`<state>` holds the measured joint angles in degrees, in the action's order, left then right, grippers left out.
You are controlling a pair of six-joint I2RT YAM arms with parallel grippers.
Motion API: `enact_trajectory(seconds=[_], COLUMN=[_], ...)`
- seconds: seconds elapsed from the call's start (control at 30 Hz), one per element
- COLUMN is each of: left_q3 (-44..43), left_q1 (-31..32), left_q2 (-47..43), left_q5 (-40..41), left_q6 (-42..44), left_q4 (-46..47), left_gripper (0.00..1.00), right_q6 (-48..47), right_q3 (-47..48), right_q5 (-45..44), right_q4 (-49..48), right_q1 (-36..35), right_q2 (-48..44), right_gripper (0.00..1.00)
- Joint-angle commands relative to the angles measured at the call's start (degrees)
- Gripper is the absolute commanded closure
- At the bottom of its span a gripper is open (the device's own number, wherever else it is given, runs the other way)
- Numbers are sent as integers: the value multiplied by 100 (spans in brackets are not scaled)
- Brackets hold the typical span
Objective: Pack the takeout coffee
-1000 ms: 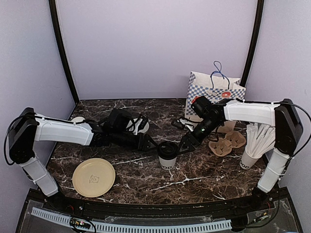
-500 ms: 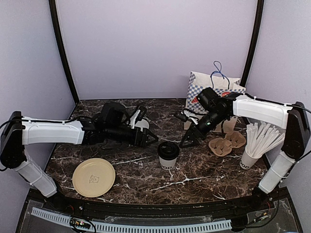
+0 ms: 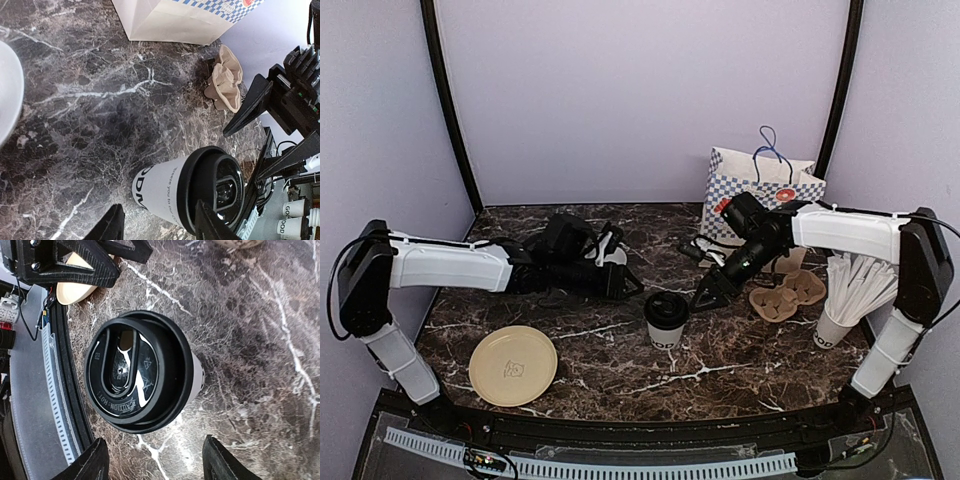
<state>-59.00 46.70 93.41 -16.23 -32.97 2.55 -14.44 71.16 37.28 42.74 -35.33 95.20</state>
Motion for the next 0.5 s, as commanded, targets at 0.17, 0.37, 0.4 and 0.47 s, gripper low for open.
enact_trajectory(seconds=[0.17, 0.37, 0.4, 0.47], left_q3=[104, 86, 93, 116], left_q1=[-78, -73, -73, -75], left_q2=[453, 612, 627, 627], left_q5=[-830, -900, -897, -862], left_q6=[-748, -837, -840, -856], left_q4=[1007, 1034, 1023, 992], left_gripper=[50, 54, 55, 55], right_q6=[142, 147, 149, 155], right_q3=[-124, -172, -179, -173], right_q5=[469, 428, 433, 438], right_q4=[-107, -158, -155, -177], right_q1=[30, 34, 35, 34], right_q2=[211, 274, 281, 324], right_gripper=[32, 32, 32, 32])
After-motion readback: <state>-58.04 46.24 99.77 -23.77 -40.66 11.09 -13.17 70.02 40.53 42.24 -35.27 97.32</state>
